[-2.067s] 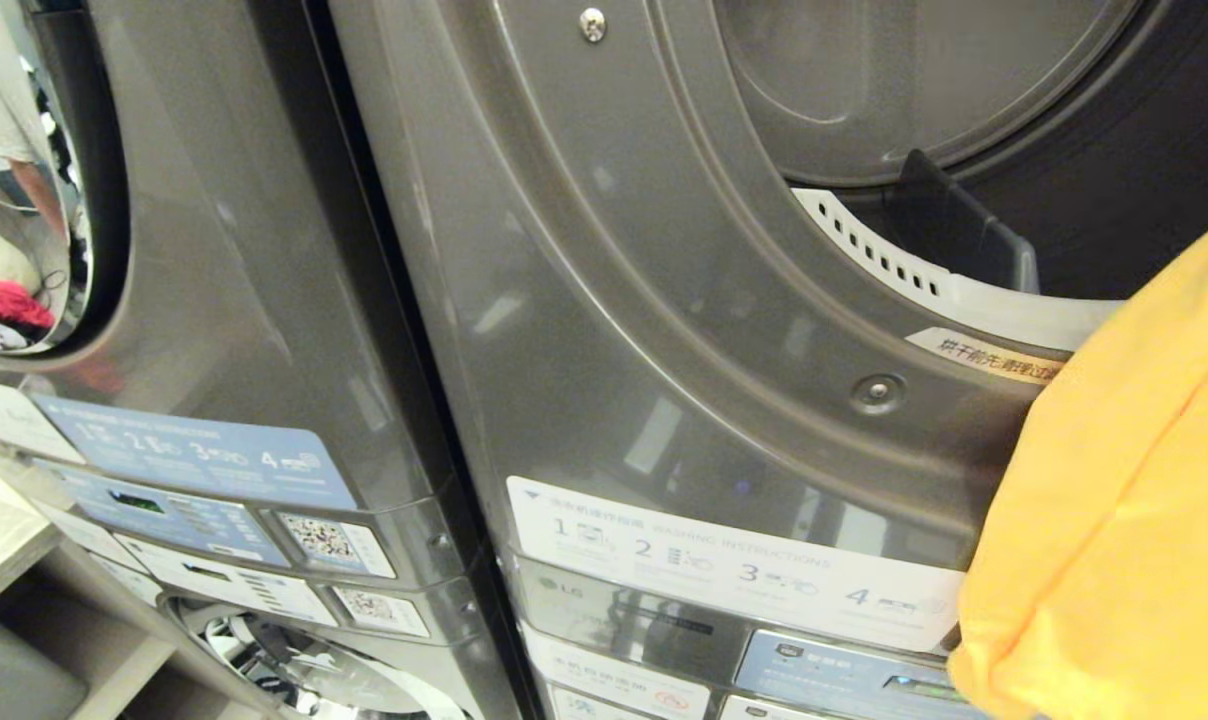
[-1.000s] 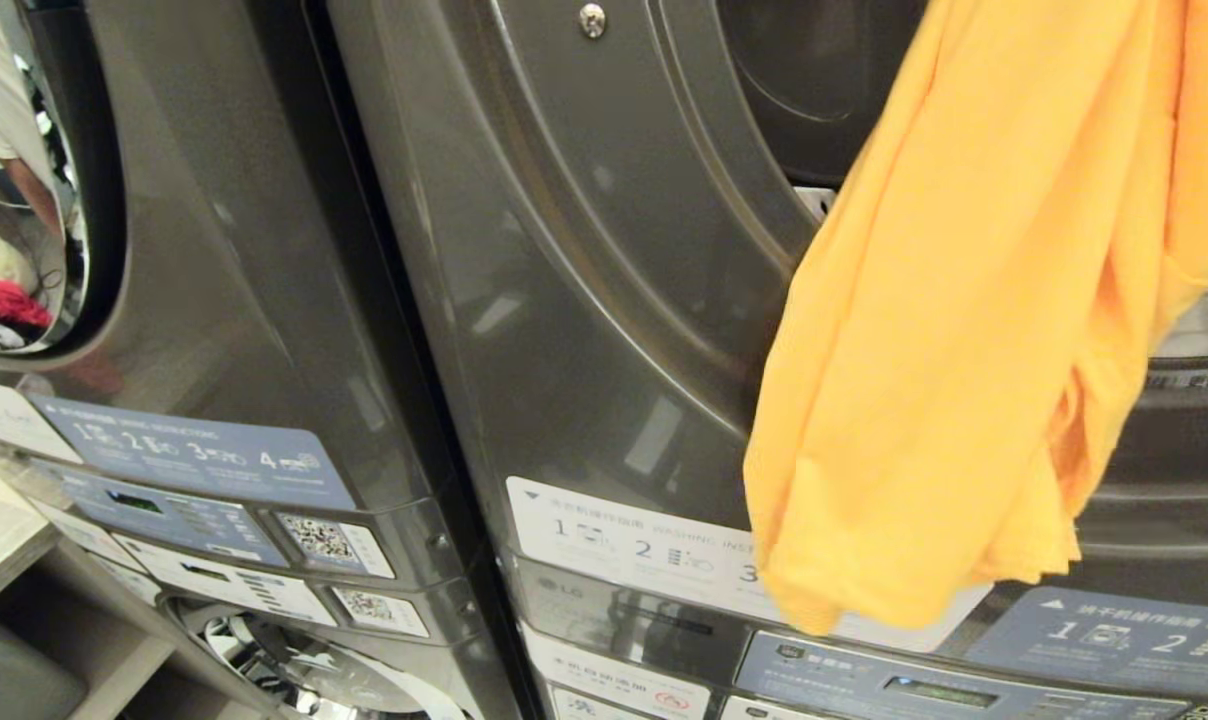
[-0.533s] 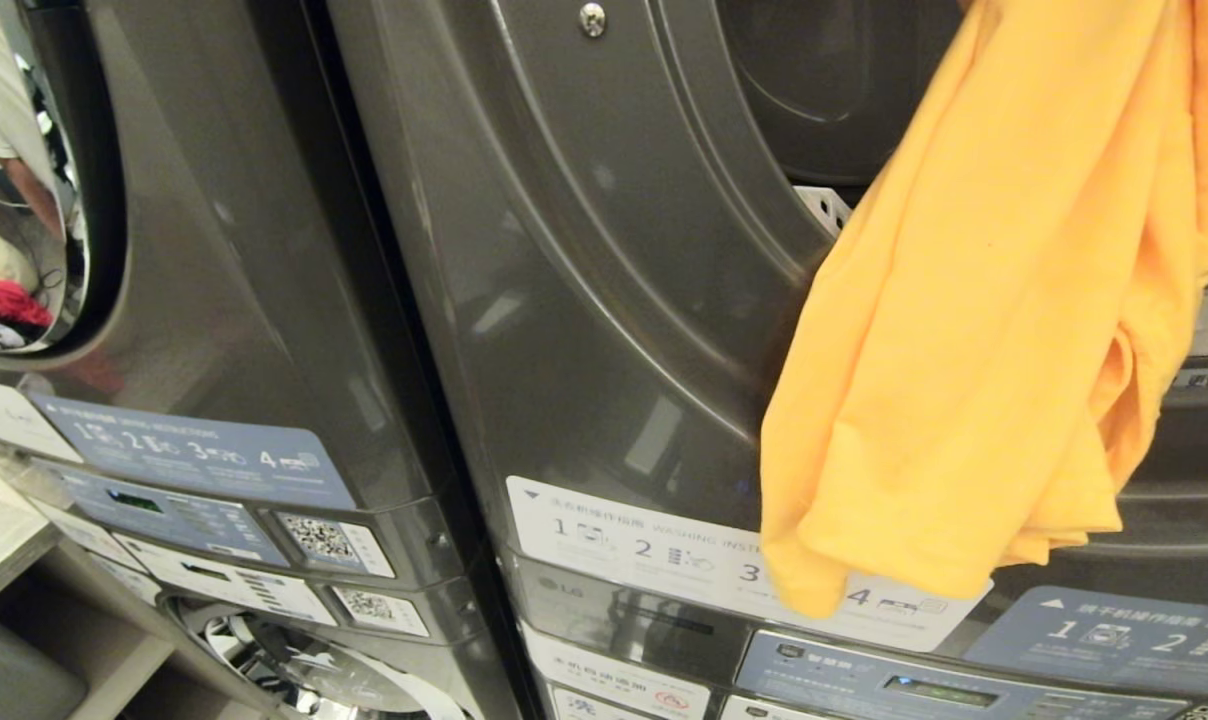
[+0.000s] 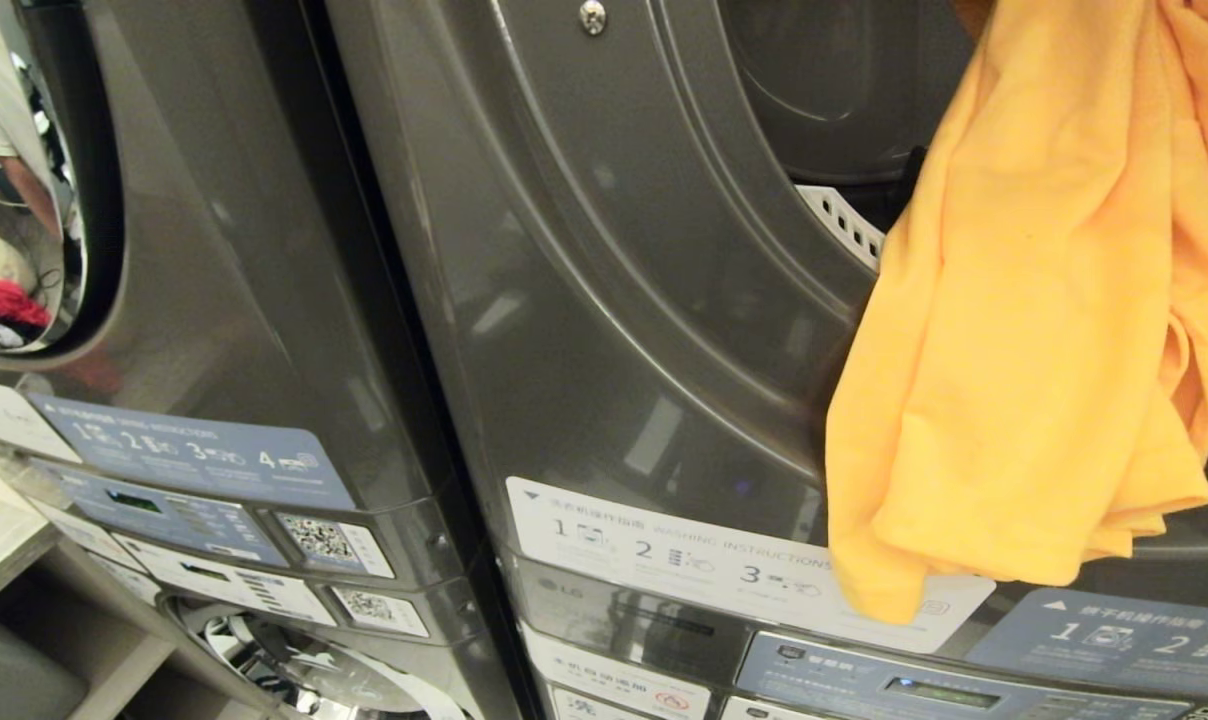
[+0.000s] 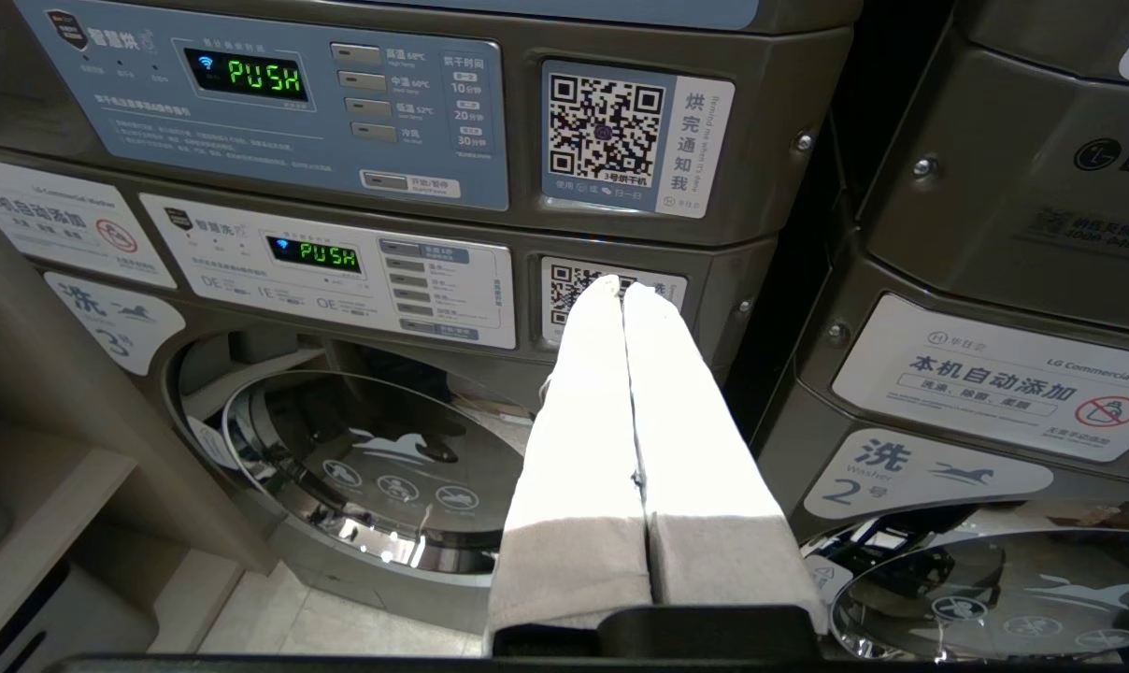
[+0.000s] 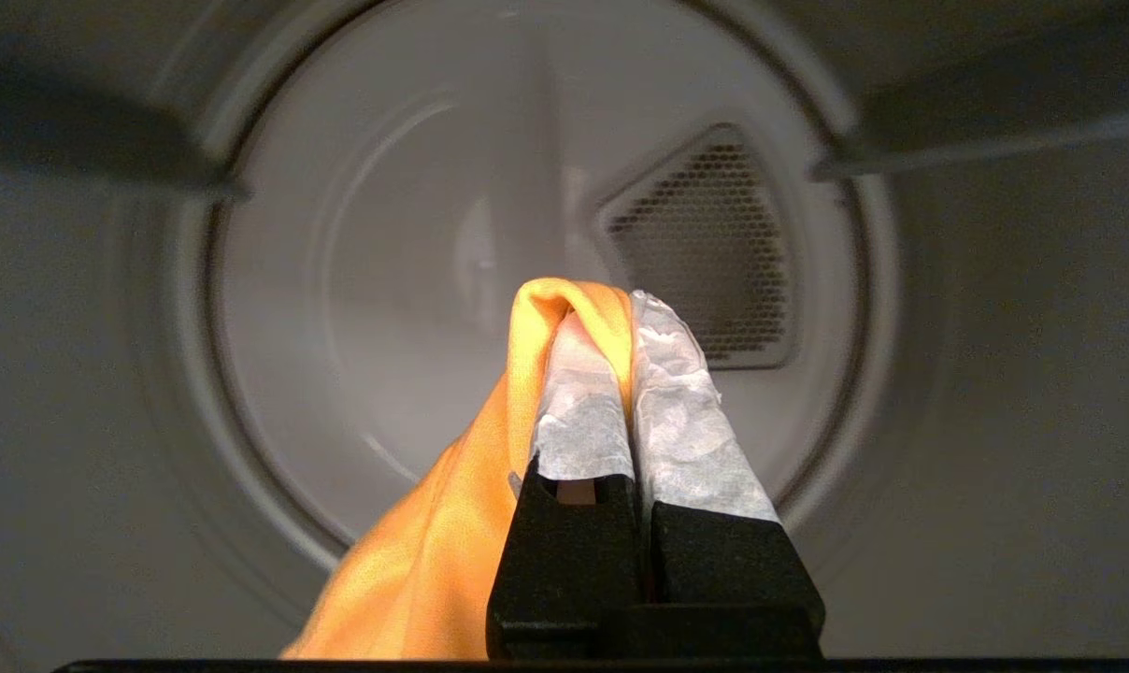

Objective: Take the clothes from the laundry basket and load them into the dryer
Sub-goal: Put the clothes in the dryer

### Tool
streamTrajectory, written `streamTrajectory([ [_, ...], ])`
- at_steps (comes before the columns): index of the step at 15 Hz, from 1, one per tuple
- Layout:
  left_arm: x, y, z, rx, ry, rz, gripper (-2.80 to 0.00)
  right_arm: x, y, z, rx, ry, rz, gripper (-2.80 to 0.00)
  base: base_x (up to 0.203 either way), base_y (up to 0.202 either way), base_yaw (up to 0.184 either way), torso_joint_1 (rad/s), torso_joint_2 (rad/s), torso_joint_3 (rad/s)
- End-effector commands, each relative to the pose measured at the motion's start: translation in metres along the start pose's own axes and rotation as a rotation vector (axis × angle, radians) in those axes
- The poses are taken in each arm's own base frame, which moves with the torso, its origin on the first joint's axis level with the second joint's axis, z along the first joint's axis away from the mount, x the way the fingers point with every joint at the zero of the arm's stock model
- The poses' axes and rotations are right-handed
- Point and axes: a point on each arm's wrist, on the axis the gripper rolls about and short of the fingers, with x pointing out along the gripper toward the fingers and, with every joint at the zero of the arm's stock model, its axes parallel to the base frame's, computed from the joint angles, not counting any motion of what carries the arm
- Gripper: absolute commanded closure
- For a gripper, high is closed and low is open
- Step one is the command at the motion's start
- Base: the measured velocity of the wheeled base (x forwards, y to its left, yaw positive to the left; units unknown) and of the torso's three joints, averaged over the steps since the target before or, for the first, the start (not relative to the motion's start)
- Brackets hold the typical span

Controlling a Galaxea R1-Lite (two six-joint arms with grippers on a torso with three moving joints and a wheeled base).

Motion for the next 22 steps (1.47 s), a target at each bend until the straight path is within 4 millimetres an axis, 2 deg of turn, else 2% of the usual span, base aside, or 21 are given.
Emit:
streamTrajectory([
  [1,0.000,0.000,0.000,-0.001,0.001,0.000,0.00,0.006,0.016,-0.017,-0.026,0.027,0.018,0.00,0.000,0.000,0.000,0.000,0.00,0.000],
  [3,0.000,0.000,0.000,-0.001,0.001,0.000,0.00,0.010,0.019,-0.025,-0.027,0.034,0.009,0.00,0.000,0.000,0.000,0.000,0.00,0.000],
  [4,0.000,0.000,0.000,-0.001,0.001,0.000,0.00,0.014,0.020,-0.033,-0.043,0.043,-0.001,-2.80,0.000,0.000,0.000,0.000,0.00,0.000],
  [9,0.000,0.000,0.000,-0.001,0.001,0.000,0.00,0.018,0.016,-0.039,-0.067,0.048,-0.003,-2.80,0.000,0.000,0.000,0.000,0.00,0.000],
  [13,0.000,0.000,0.000,-0.001,0.001,0.000,0.00,0.008,0.000,-0.016,-0.057,0.021,0.052,-2.80,0.000,0.000,0.000,0.000,0.00,0.000],
  [15,0.000,0.000,0.000,-0.001,0.001,0.000,0.00,-0.016,-0.003,0.010,0.024,0.066,0.155,-2.80,0.000,0.000,0.000,0.000,0.00,0.000],
  [19,0.000,0.000,0.000,-0.001,0.001,0.000,0.00,-0.096,0.003,0.058,0.300,0.345,0.484,-2.80,0.000,0.000,0.000,0.000,0.00,0.000],
  [20,0.000,0.000,0.000,-0.001,0.001,0.000,0.00,-0.112,0.003,0.064,0.358,0.423,0.488,-2.80,0.000,0.000,0.000,0.000,0.00,0.000],
  [22,0.000,0.000,0.000,-0.001,0.001,0.000,0.00,-0.134,-0.004,0.067,0.360,0.530,0.391,-2.80,0.000,0.000,0.000,0.000,0.00,0.000],
])
